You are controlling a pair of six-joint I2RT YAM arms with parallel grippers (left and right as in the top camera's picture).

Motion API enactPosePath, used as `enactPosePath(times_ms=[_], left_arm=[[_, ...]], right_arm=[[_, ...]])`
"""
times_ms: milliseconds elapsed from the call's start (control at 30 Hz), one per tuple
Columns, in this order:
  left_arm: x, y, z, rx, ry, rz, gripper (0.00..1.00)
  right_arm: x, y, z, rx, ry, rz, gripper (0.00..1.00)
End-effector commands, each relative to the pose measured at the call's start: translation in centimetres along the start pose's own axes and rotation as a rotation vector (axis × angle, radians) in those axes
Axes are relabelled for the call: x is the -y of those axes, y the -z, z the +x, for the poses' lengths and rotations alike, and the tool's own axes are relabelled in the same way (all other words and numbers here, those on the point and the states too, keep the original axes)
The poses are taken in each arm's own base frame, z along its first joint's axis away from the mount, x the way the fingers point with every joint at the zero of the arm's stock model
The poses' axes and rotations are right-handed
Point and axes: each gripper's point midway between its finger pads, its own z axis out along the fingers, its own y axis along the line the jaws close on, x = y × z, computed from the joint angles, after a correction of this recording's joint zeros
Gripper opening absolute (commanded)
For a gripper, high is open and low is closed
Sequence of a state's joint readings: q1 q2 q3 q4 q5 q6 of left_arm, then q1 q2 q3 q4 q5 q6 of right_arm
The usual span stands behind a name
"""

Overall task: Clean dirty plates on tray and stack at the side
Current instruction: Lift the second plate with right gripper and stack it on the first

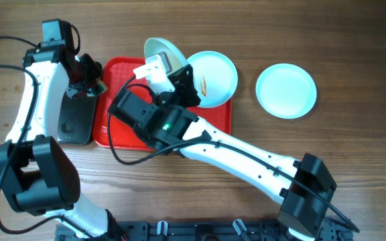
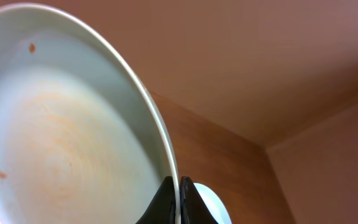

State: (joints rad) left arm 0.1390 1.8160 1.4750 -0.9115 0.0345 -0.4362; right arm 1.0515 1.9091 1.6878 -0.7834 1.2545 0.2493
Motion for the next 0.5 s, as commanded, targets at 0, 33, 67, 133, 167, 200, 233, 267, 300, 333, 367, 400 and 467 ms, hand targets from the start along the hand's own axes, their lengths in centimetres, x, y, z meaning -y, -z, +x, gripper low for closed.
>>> enactPosePath(times_ms=[0, 33, 67, 133, 167, 200, 233, 267, 300, 333, 367, 400, 467], left_arm=[[0.3, 1.0, -0.8, 0.034, 0.02, 0.015, 0.04], [0.3, 1.0, -0.8, 0.033, 0.019, 0.015, 0.04], [0.3, 1.0, -0.8, 0.033, 0.019, 0.015, 0.04], [0.3, 1.0, -0.8, 0.032, 0.02, 0.015, 0.04], [0.3, 1.0, -0.8, 0.033, 0.02, 0.015, 0.04], [0.3, 1.0, -0.8, 0.033, 0.02, 0.016, 0.04], [0.3, 1.0, -0.8, 0.033, 0.02, 0.016, 0.04], [0.3, 1.0, -0.8, 0.032, 0.02, 0.015, 0.04], [0.3, 1.0, -0.8, 0.032, 0.02, 0.015, 0.04], [0.3, 1.0, -0.8, 0.032, 0.02, 0.015, 0.04], [0.3, 1.0, -0.8, 0.033, 0.02, 0.015, 0.04], [0.3, 1.0, -0.8, 0.033, 0.02, 0.015, 0.04], [0.3, 1.0, -0.8, 0.033, 0.02, 0.015, 0.04]], right_arm=[[-1.3, 0.3, 0.6, -0.046, 0.018, -0.156, 0.04], [-1.8, 0.0, 1.6, -0.094, -0.026, -0.198, 0.04], [-2.0, -0.4, 2.4, -0.135, -0.065, -0.224, 0.04], [-2.0, -1.9, 4.8, -0.286, -0.167, -0.31, 0.04], [-1.6, -2.5, 5.5, -0.343, -0.209, -0.35, 0.04], [-1.3, -2.9, 5.8, -0.38, -0.243, -0.393, 0.04], [-0.6, -3.4, 5.8, -0.417, -0.289, -0.448, 0.04], [0.8, -4.1, 5.7, -0.445, -0.356, -0.49, 0.04], [2.1, -4.7, 5.6, -0.463, -0.407, -0.513, 0.04], [4.2, -5.7, 5.7, -0.484, -0.476, -0.532, 0.04], [6.4, -6.8, 6.1, -0.506, -0.541, -0.533, 0.04], [9.3, -8.2, 7.2, -0.543, -0.61, -0.51, 0.04], [12.6, -10.3, 9.7, -0.616, -0.686, -0.46, 0.04]])
